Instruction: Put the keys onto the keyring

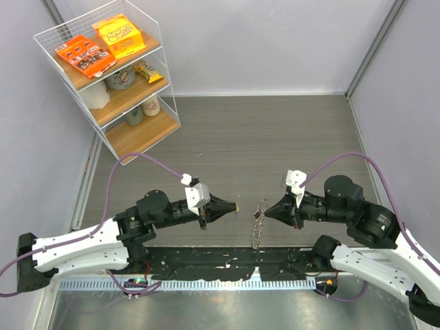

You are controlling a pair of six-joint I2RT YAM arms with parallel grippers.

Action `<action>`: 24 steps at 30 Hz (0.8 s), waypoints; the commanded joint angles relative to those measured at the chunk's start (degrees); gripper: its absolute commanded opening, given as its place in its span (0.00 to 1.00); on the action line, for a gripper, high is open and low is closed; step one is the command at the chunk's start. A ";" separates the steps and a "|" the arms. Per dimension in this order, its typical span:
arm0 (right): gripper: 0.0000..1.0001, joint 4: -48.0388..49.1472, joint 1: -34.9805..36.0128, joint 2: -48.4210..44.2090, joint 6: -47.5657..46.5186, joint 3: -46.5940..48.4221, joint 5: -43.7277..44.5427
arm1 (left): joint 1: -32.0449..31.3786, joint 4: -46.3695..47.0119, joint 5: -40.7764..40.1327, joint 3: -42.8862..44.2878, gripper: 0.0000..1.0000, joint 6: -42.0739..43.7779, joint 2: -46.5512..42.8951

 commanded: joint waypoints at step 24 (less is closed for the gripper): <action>0.05 15.08 0.01 -2.82 -9.33 -0.42 -12.24 | 0.09 18.81 16.64 -1.58 0.00 -6.37 -1.42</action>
